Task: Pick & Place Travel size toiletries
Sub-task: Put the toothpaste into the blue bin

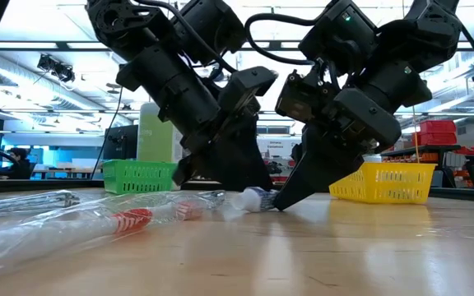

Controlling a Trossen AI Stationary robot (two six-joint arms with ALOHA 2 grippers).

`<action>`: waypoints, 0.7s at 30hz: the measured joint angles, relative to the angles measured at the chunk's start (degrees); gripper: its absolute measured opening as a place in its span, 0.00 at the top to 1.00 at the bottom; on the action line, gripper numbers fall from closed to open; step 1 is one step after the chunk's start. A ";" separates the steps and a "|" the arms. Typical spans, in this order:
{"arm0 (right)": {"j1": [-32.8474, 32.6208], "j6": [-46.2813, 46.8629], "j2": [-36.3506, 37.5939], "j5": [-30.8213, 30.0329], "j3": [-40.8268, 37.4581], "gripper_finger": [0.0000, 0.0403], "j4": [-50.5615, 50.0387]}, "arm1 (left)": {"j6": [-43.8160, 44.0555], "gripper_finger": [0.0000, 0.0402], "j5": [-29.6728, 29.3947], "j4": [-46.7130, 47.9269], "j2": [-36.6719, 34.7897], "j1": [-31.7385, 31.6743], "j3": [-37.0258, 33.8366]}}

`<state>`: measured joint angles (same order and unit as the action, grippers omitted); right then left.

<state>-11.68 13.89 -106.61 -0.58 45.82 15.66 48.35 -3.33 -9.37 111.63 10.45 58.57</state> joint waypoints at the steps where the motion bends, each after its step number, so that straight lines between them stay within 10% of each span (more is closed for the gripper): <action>1: 0.00 0.00 0.00 -0.06 0.00 0.80 0.00 | -0.28 0.79 0.28 -0.06 0.00 -0.14 0.00; 21: 0.07 -0.24 1.86 2.78 0.20 0.79 -0.26 | -4.16 0.99 0.09 7.48 -5.26 -0.53 0.02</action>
<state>-11.61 13.65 -104.74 2.21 46.02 15.40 44.19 -3.24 -1.89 106.38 9.93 58.59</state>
